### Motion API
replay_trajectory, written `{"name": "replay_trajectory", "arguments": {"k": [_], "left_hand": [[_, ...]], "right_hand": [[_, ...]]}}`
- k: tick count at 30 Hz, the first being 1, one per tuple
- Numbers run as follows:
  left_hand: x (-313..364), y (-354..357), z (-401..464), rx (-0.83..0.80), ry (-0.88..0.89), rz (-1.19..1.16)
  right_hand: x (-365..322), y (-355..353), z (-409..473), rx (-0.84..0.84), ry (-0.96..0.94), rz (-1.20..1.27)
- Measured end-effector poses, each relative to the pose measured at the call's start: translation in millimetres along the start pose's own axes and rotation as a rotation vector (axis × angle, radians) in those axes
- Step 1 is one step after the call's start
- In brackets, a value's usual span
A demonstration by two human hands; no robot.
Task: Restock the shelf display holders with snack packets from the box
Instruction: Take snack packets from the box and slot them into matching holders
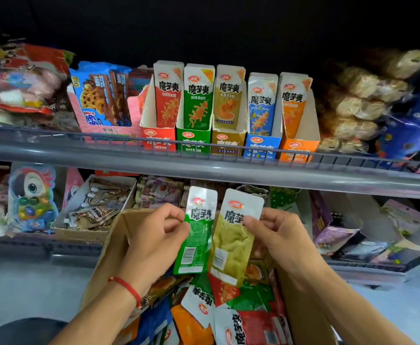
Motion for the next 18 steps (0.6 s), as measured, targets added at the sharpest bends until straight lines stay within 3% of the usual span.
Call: {"name": "replay_trajectory", "arguments": {"k": [5, 8, 10, 14, 16, 18], "left_hand": [[-1, 6, -2, -0.050, -0.036, -0.087], [-1, 15, -7, -0.154, -0.118, -0.284], [0, 21, -10, -0.206, -0.085, -0.279], [6, 23, -14, -0.060, 0.349, 0.125], [8, 26, -19, -0.039, 0.594, 0.310], [3, 31, -23, -0.100, 0.710, 0.451]], "right_hand": [[-2, 5, 0, -0.021, -0.017, -0.064], [-3, 11, 1, 0.026, 0.006, -0.038], [-6, 18, 2, 0.054, 0.017, -0.013], [-16, 28, -3, 0.103, -0.041, -0.136], [-18, 39, -7, -0.029, 0.016, 0.070], [-18, 49, -9, -0.144, 0.096, 0.328]]}}
Point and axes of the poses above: each hand's wrist, its own z-axis towards the middle knuckle, its own y-axis out of the palm, x = y × z, the point moved 3 cm from there along z, towards the middle knuckle, and after that the axes turned 15 degrees about -z, right-handed, at the moved point
